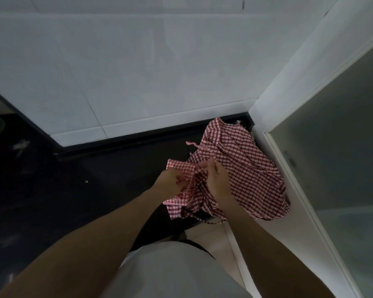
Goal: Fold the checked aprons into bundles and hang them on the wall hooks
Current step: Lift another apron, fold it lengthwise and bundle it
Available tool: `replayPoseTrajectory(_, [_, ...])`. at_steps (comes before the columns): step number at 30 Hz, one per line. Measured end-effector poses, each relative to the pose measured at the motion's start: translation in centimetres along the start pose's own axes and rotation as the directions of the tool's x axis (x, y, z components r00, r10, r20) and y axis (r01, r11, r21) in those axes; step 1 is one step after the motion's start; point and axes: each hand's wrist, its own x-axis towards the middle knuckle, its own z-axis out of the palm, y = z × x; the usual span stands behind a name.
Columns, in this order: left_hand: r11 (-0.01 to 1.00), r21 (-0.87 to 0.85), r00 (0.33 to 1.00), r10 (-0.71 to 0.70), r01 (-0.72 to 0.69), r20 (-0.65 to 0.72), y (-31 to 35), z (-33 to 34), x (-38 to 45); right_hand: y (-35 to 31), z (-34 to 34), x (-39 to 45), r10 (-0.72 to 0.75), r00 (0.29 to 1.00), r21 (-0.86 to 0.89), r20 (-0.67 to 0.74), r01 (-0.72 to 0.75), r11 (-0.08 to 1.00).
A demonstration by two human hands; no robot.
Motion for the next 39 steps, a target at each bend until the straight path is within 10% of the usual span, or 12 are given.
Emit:
replayPoseTrajectory(5, [0.857, -0.486, 0.985, -0.149, 0.173, 0.087, -1.0, -1.8, 0.0, -0.8, -0.6, 0.7, 0.008, 0.996, 0.380, 0.089, -0.041, 0.924])
replayPoseTrajectory(10, [0.621, -0.740, 0.965, -0.207, 0.258, 0.163, -0.9, -2.3, -0.8, -0.8, 1.8, 1.7, 0.057, 0.987, 0.354, 0.151, -0.108, 0.929])
replayPoseTrajectory(15, [0.533, -0.811, 0.968, -0.197, 0.241, 0.157, -1.3, -2.0, -1.1, -1.0, 2.2, 2.6, 0.186, 0.945, 0.137, 0.268, -0.229, 0.964])
replayPoseTrajectory(20, [0.584, -0.792, 0.984, -0.095, 0.179, 0.152, -1.2, -1.6, -1.5, -0.2, 2.8, 2.4, -0.078, 0.964, -0.295, 0.253, 0.153, 0.943])
replayPoseTrajectory(27, [0.652, -0.722, 0.969, -0.215, 0.233, 0.119, -1.8, -0.8, -1.6, 1.0, 2.7, 1.8, -0.187, 0.889, -0.280, 0.418, 0.321, 0.905])
replayPoseTrajectory(31, [0.615, -0.752, 0.968, -0.212, 0.237, 0.132, -1.7, -1.0, -1.4, 0.6, 2.3, 1.2, -0.086, 0.860, -0.135, 0.503, 0.177, 0.975])
replayPoseTrajectory(39, [0.602, -0.779, 0.965, -0.260, 0.174, 0.014, -0.2, -0.8, -1.6, 0.2, 3.0, 1.3, 0.059, 0.963, -0.197, 0.262, -0.006, 0.980])
